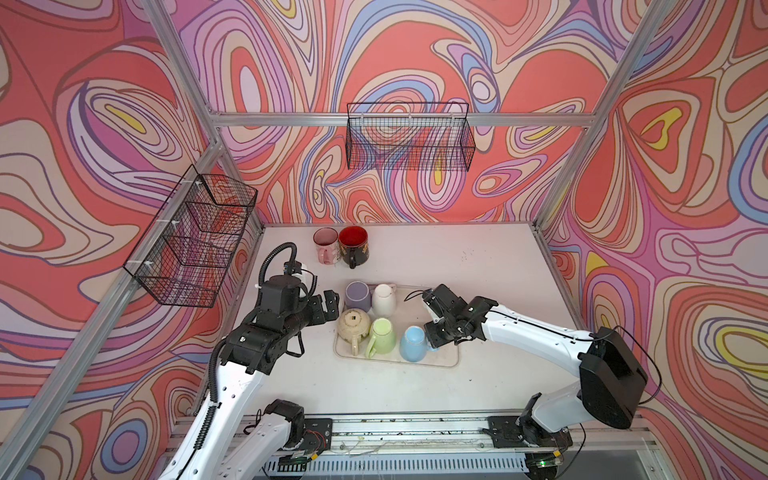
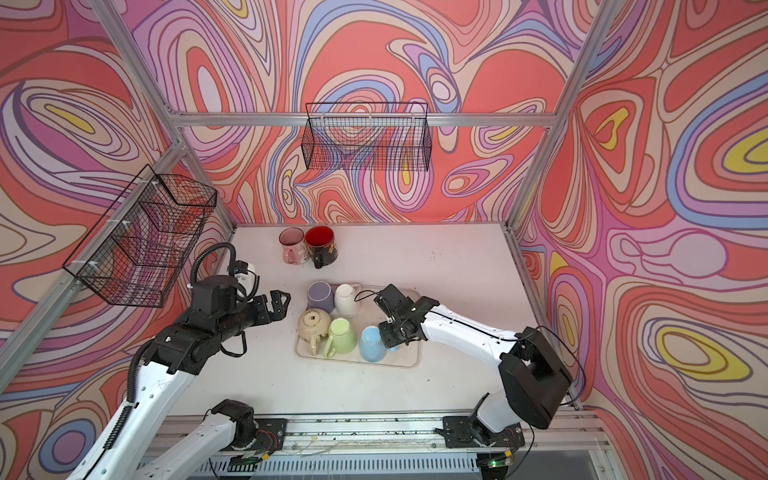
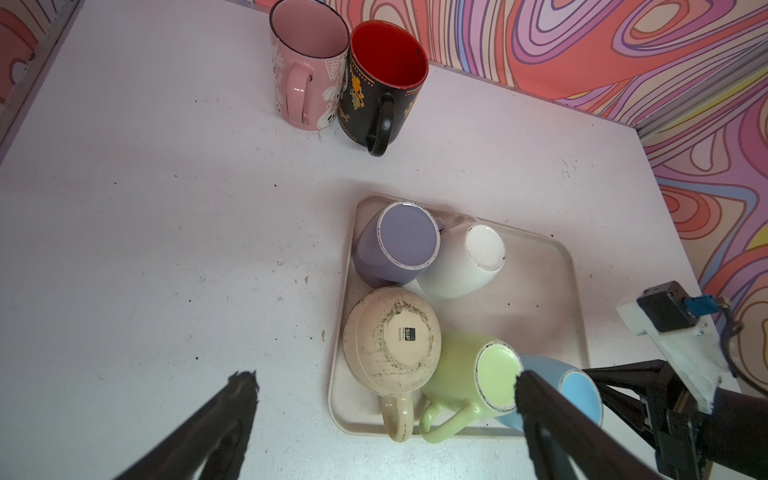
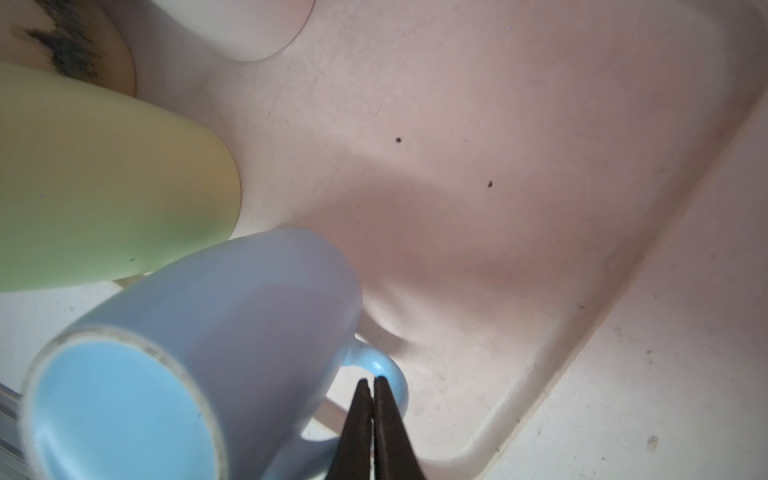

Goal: Turn the mug right side up
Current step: 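Move the right gripper over the upside-down light blue mug while the left draws back, then lower the right gripper and grasp the light blue mug's base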

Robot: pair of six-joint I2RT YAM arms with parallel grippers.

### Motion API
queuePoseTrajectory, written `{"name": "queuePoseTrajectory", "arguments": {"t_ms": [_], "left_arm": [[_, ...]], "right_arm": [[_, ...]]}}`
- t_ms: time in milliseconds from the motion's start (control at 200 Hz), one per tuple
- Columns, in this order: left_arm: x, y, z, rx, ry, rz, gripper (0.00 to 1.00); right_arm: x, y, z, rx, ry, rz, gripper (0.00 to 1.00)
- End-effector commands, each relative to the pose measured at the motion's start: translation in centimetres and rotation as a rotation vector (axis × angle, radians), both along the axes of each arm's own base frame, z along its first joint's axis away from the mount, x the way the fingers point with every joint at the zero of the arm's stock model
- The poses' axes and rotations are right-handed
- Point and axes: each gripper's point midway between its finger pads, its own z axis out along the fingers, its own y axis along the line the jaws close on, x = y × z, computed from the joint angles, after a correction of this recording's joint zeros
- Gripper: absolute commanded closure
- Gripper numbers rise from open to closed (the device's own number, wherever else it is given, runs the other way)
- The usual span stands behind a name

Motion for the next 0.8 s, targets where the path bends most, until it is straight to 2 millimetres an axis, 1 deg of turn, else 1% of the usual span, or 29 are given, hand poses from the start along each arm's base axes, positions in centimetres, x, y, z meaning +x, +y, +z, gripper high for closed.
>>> {"name": "queuePoseTrajectory", "arguments": {"t_ms": [0, 290, 626, 731, 796], "left_arm": [[0.0, 0.0, -0.5, 0.010, 0.013, -0.005, 0.00], [0.2, 0.0, -0.9, 0.015, 0.025, -0.003, 0.00], [0.3, 0.0, -1.1, 0.020, 0.035, 0.002, 0.00], [0.3, 0.0, -1.2, 0.021, 0.040, 0.001, 0.00], [0.3, 0.0, -1.3, 0.021, 0.040, 0.001, 0.00]], "right_arm": [[-0.8, 0.6, 0.4, 0.058, 0.006, 0.011, 1.00], [-2.9, 1.3, 0.3, 0.100, 0.043, 0.076, 1.00], [-4.4, 2.1, 0.4, 0.120, 0.044, 0.119, 1.00], [-4.3, 1.6, 0.4, 0.089, 0.034, 0.099, 1.00], [-4.2, 1.2, 0.8, 0.076, 0.021, 0.088, 0.97]]}}
